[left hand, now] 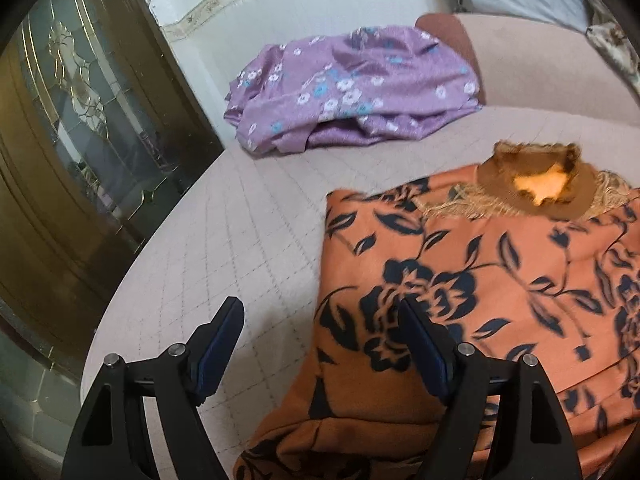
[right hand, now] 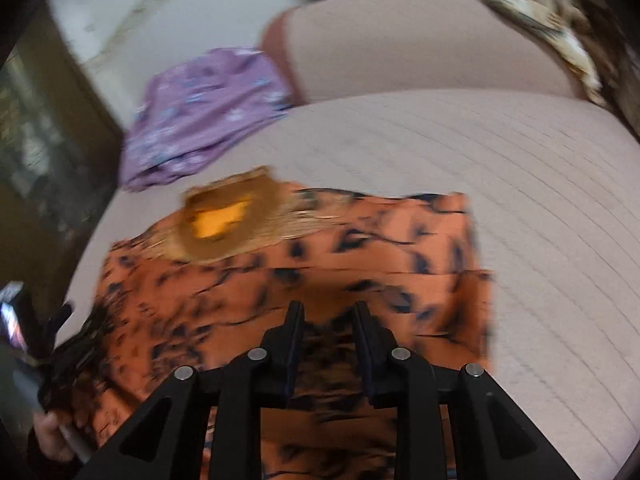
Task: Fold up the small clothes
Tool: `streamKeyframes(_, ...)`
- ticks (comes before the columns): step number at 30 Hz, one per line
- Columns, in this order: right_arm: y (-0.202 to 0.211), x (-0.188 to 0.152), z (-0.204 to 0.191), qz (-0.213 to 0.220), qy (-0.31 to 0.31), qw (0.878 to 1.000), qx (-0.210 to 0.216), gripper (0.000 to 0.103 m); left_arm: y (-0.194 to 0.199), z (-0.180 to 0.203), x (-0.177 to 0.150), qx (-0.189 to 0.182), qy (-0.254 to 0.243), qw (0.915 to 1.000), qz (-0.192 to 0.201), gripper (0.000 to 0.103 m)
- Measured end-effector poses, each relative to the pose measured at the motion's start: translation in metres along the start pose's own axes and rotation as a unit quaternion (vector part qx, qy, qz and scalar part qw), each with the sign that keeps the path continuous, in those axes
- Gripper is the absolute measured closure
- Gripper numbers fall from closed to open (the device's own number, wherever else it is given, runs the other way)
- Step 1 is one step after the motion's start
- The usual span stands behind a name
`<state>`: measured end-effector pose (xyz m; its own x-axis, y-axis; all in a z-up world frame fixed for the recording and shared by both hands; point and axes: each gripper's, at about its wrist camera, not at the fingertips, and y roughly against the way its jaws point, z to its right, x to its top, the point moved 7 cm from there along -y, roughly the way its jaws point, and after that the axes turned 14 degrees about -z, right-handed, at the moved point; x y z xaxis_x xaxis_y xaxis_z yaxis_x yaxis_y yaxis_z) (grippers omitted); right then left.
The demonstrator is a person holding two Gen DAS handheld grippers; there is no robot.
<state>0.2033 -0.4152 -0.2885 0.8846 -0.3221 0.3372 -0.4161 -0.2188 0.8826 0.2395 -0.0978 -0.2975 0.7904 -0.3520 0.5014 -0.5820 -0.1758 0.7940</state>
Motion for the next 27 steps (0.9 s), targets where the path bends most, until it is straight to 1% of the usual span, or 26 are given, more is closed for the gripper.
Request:
streamKeyframes(2,-0.013,-0.01,-0.021,-0.029,0.028,0.999,0.019,0.075,-0.004,0.011,-0.002,0.0,-0.025,0.9996,-0.01,0.023)
streamKeyframes(3,-0.021,-0.012,-0.027,-0.043,0.033,0.998,0.022,0.075,-0.01,0.019,-0.006,0.0,-0.042,0.9988,-0.025,0.023)
streamKeyframes(4,-0.035,-0.019,-0.035,-0.076,0.043,0.996,0.025,0.075,-0.017,0.025,-0.009,0.009,-0.057,0.9977,-0.035,0.022)
streamKeyframes(5,-0.04,-0.022,-0.039,-0.081,0.049,0.995,0.016,0.075,-0.015,0.027,-0.008,0.016,-0.06,0.9978,-0.024,0.022)
streamKeyframes(6,-0.038,-0.021,-0.042,-0.07,0.06,0.996,0.003,0.075,-0.014,0.027,-0.007,0.021,-0.064,0.9975,-0.021,0.021)
streamKeyframes(7,-0.035,-0.02,-0.044,-0.07,0.067,0.995,0.001,0.075,-0.016,0.027,-0.006,0.02,-0.067,0.9972,-0.027,0.02)
streamKeyframes(8,-0.032,-0.02,-0.045,-0.069,0.066,0.995,0.01,0.075,-0.018,0.025,-0.005,0.013,-0.06,0.9976,-0.032,0.018)
streamKeyframes(10,-0.02,-0.017,-0.048,-0.05,0.052,0.996,0.049,0.075,-0.024,0.015,-0.004,0.0,-0.021,0.9988,-0.045,0.003)
streamKeyframes(11,-0.02,-0.016,-0.047,-0.046,0.053,0.996,0.058,0.075,-0.029,0.007,-0.004,-0.011,0.005,0.9984,-0.056,0.0)
streamKeyframes(12,-0.021,-0.015,-0.05,-0.048,0.057,0.995,0.065,0.075,-0.034,0.002,-0.005,-0.033,0.03,0.9967,-0.068,0.0)
streamKeyframes(13,-0.023,-0.016,-0.053,-0.054,0.063,0.994,0.068,0.075,-0.039,-0.004,-0.007,-0.066,0.058,0.9923,-0.088,0.0)
streamKeyframes(14,-0.03,-0.02,-0.055,-0.07,0.068,0.993,0.065,0.075,-0.044,-0.008,-0.009,-0.091,0.08,0.987,-0.105,0.0)
streamKeyframes(15,-0.042,-0.026,-0.055,-0.097,0.07,0.992,0.05,0.074,-0.049,-0.011,-0.011,-0.117,0.104,0.9799,-0.124,0.0)
streamKeyframes(16,-0.05,-0.024,-0.057,-0.101,0.074,0.991,0.041,0.075,-0.052,-0.014,-0.013,-0.135,0.124,0.9736,-0.136,0.0)
streamKeyframes(17,-0.048,-0.024,-0.059,-0.084,0.081,0.993,0.035,0.076,-0.051,-0.013,-0.013,-0.132,0.116,0.9751,-0.135,0.0)
streamKeyframes(19,-0.047,-0.024,-0.063,-0.087,0.09,0.992,0.026,0.076,-0.048,-0.009,-0.012,-0.114,0.097,0.9814,-0.121,0.0)
streamKeyframes(20,-0.048,-0.024,-0.063,-0.088,0.089,0.992,0.027,0.076,-0.047,-0.007,-0.013,-0.11,0.096,0.9825,-0.116,0.0)
streamKeyframes(22,-0.047,-0.025,-0.06,-0.088,0.08,0.992,0.037,0.075,-0.048,-0.007,-0.013,-0.11,0.096,0.9823,-0.117,0.0)
streamKeyframes(24,-0.047,-0.024,-0.059,-0.09,0.077,0.992,0.044,0.075,-0.051,-0.007,-0.014,-0.123,0.099,0.9793,-0.127,0.0)
streamKeyframes(26,-0.051,-0.024,-0.061,-0.089,0.074,0.992,0.047,0.075,-0.051,-0.007,-0.013,-0.132,0.091,0.9779,-0.135,0.0)
streamKeyframes(27,-0.049,-0.026,-0.057,-0.089,0.073,0.992,0.048,0.075,-0.049,-0.008,-0.014,-0.133,0.084,0.9774,-0.141,0.0)
